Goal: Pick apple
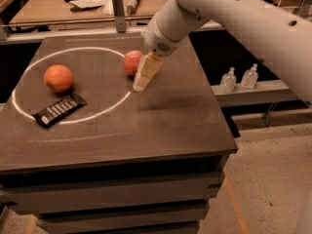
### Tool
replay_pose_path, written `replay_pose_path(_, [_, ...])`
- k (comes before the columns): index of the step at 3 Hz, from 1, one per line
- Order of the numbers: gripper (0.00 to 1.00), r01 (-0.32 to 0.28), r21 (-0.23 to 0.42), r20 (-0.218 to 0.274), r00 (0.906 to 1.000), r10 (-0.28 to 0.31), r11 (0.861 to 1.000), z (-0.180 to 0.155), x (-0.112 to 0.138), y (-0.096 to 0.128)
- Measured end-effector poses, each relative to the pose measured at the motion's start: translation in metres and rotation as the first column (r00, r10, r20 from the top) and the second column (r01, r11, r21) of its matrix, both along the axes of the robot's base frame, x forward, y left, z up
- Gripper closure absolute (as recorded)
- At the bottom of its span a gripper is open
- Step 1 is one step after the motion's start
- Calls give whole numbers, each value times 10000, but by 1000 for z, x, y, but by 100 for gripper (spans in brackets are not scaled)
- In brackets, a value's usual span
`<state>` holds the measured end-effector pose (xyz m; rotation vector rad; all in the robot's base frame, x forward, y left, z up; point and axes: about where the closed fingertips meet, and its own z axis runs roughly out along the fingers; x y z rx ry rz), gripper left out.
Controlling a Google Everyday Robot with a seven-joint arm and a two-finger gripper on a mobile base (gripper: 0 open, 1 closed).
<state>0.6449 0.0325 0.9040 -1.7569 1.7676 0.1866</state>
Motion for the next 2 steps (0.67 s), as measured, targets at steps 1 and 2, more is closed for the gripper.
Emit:
replay_pose_path(1, [0,-56,193,-312,9995,62,9998,-21,22,39])
replay_pose_path(2, [0,31,276,-359,9994,-21,9996,-23,24,37])
